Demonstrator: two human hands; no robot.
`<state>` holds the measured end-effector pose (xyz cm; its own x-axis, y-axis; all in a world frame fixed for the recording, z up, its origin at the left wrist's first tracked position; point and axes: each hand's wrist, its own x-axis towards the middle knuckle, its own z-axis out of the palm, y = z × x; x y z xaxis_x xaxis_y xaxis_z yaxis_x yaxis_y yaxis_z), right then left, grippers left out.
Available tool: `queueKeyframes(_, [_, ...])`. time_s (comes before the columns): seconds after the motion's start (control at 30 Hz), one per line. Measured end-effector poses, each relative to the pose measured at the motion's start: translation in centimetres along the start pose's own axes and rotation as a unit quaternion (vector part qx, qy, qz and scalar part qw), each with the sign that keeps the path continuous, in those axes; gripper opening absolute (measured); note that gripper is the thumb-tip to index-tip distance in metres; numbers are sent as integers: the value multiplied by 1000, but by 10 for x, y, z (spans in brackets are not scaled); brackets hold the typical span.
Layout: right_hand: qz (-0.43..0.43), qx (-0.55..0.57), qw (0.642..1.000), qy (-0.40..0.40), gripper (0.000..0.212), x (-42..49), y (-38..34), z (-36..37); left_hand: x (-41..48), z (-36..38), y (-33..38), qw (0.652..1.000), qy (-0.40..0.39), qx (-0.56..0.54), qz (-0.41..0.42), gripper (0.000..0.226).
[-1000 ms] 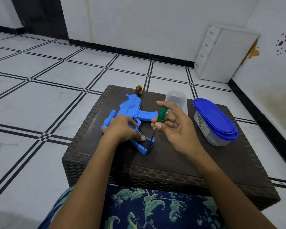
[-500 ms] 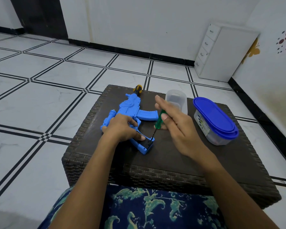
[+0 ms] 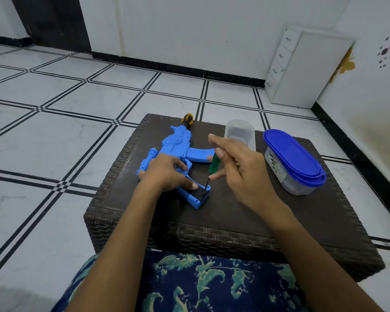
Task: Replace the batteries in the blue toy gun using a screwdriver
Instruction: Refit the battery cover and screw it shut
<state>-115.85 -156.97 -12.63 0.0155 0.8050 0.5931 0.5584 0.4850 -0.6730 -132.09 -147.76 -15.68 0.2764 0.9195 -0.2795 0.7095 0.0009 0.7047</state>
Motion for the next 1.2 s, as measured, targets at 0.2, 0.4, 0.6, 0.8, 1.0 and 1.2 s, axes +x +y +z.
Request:
queueKeyframes(0.2, [-26,-19,997,64,19,-1,0,-1,1,-1,1,1000,-8,3,0,57])
queueKeyframes(0.4, [4,49,999,-17,33,-1,-3,-2,3,-1,-1,1000,-7,-5,0,55])
queueKeyframes(0.6, [-55,-47,996,55,11,2,-1,-3,8,0,-6,1000,4,-1,14,54])
queueKeyframes(0.8, [-20,12,999,-40,25,-1,1,-1,9,1,-5,1000,9,4,15,54])
queueKeyframes(1.0, [-16,-6,1000,-21,21,3,2,-8,8,1,-6,1000,6,11,21,52])
queueKeyframes(1.2, [4,17,999,-31,23,4,2,-5,9,1,-5,1000,9,10,18,54])
